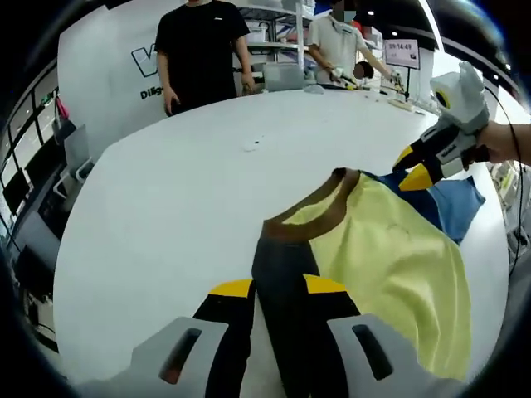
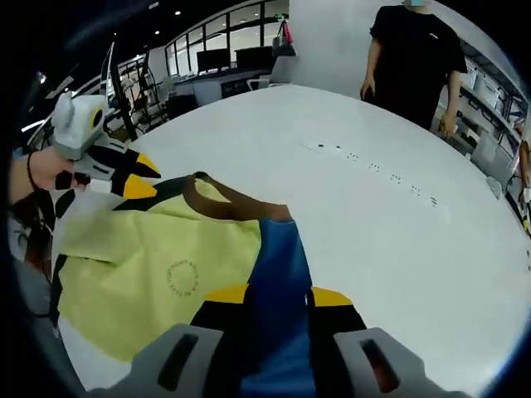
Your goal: Fold the garment on the visible template until the final outline fits inside the template.
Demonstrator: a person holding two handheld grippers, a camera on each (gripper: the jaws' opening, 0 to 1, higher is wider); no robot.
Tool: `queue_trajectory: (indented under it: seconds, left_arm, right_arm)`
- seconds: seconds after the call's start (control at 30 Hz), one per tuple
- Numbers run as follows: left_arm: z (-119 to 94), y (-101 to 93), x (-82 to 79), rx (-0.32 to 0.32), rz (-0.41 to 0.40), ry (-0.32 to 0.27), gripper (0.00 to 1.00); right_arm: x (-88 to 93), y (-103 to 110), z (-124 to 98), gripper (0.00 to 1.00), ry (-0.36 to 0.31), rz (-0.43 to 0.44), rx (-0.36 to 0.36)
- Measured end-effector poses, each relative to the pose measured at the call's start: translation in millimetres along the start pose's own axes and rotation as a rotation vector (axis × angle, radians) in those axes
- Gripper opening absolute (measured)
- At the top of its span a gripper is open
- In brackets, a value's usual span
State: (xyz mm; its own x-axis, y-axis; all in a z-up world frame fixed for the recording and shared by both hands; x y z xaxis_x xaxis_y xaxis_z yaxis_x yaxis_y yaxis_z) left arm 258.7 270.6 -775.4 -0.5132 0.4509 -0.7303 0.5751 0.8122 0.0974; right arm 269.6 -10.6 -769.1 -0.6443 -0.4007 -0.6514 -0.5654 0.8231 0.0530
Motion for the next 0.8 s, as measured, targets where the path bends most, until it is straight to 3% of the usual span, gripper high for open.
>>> queue_trajectory:
  seconds: [0.23,0.53,0.8]
  left_arm:
    - [7,-4.9,3.4,0.012,0.011,0.018,0.20]
    - [12,-5.5,1.7,0.009,0.010,0.013,0.18]
    - [16,-4.4,0.9,0.000,0.016,-0.005,0.13]
  right_arm:
    - [-5.8,5,9,0.19,-0.010,0.007,-0.031]
    - [-6.4,13,23,0.17,0.030,-0.030,-0.041]
    - [-6.8,11,26,0.06,0.047,-0.078,-0.017]
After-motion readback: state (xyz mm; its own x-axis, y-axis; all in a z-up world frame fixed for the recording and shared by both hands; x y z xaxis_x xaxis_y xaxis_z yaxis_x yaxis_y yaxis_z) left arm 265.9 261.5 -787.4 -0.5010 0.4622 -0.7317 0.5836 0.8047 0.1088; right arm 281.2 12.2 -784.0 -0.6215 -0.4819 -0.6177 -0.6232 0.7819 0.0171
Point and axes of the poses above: the point that each gripper's makers call its tool centre point, and the gripper's own axes: z roughly forward along the fingers, y roughly to its left, x roughly out of its underside, the point moved 9 cm from there along -z, roughly backward along the fingers, and after that the axes turned 5 degrees about z, right-handed, at the moved point
